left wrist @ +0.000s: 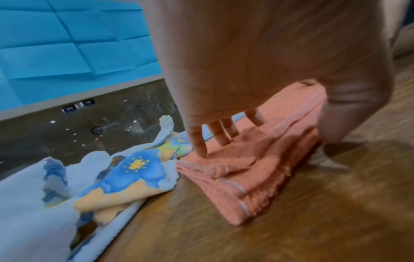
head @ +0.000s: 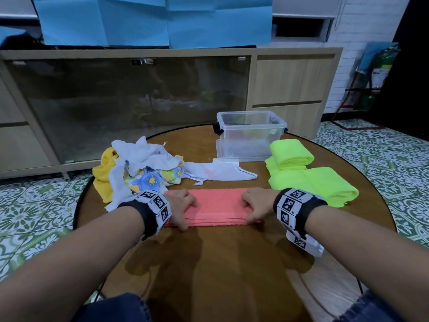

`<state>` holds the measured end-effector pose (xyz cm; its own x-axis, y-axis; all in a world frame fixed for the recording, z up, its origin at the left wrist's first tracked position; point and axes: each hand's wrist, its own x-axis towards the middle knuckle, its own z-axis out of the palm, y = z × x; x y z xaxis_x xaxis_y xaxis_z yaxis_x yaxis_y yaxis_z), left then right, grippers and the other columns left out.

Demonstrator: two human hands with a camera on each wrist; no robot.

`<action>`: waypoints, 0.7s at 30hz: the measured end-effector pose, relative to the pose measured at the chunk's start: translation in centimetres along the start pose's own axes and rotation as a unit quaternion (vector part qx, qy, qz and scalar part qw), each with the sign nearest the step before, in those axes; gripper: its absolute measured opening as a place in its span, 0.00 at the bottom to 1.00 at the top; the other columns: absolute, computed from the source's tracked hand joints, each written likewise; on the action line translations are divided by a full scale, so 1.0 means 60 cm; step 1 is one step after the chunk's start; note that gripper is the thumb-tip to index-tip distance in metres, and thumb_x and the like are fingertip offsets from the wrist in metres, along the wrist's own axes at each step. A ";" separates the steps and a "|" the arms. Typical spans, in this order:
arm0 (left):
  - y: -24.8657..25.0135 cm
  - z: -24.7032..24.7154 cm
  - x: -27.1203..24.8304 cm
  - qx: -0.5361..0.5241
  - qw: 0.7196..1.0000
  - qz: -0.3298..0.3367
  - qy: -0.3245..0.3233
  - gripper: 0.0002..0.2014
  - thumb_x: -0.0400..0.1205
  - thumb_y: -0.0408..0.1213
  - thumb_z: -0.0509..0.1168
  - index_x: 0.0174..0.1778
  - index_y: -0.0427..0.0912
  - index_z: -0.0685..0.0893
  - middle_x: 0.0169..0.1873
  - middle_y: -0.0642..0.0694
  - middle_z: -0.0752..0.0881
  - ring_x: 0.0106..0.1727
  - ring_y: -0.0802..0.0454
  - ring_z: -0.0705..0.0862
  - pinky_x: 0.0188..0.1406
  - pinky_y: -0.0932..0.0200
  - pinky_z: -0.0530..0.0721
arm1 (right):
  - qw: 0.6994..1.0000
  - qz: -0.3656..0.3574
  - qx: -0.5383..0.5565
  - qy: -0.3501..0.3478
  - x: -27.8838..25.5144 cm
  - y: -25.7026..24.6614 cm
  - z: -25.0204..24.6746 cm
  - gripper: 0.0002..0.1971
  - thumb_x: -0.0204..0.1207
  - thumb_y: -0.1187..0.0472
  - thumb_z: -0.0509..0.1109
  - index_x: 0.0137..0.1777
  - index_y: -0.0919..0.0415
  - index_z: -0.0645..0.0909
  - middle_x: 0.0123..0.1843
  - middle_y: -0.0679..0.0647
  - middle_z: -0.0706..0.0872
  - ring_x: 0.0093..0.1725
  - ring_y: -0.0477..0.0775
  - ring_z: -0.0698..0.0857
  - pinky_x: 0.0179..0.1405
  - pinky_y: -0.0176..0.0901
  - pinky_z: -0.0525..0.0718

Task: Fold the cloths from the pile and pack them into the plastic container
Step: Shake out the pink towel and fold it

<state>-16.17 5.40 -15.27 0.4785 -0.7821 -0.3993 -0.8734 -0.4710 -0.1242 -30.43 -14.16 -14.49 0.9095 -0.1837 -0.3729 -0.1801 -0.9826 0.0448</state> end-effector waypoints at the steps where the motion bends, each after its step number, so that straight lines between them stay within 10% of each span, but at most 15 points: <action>1: 0.002 0.001 -0.003 0.005 1.000 -0.002 -0.007 0.39 0.71 0.47 0.72 0.76 0.55 0.60 0.74 0.47 0.62 0.73 0.48 0.66 0.69 0.50 0.74 | 1.000 0.007 -0.011 -0.013 -0.002 0.000 0.003 0.30 0.70 0.45 0.72 0.68 0.57 0.70 0.61 0.54 0.72 0.64 0.54 0.74 0.62 0.50 0.78; 8: 0.014 0.019 -0.013 0.045 0.998 -0.010 0.032 0.39 0.74 0.26 0.67 0.78 0.52 0.58 0.74 0.46 0.62 0.71 0.47 0.71 0.52 0.59 0.80 | 0.993 0.033 -0.112 0.017 -0.018 -0.031 0.014 0.32 0.73 0.55 0.70 0.75 0.61 0.63 0.71 0.59 0.69 0.70 0.58 0.71 0.61 0.52 0.79; 16: -0.003 -0.012 -0.025 0.078 0.992 -0.089 0.034 0.16 0.83 0.33 0.59 0.67 0.42 0.74 0.63 0.43 0.80 0.63 0.45 0.81 0.58 0.53 0.81 | 0.988 0.057 -0.135 0.057 -0.024 -0.051 0.021 0.19 0.78 0.69 0.61 0.70 0.64 0.69 0.66 0.60 0.77 0.64 0.61 0.78 0.55 0.51 0.79; 21: -0.029 -0.038 -0.043 -0.119 0.974 -0.126 0.143 0.13 0.84 0.34 0.52 0.52 0.36 0.82 0.52 0.41 0.84 0.55 0.44 0.82 0.49 0.58 0.76 | 0.980 0.115 -0.038 0.157 -0.035 -0.026 -0.034 0.12 0.77 0.62 0.59 0.58 0.59 0.77 0.58 0.58 0.84 0.58 0.60 0.83 0.46 0.44 0.76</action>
<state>-15.70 7.29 -11.92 0.7109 -0.6949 -0.1086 -0.6951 -0.7177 0.0416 -31.28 -12.27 -11.91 0.9211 -0.3871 -0.0421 -0.3755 -0.9115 0.1677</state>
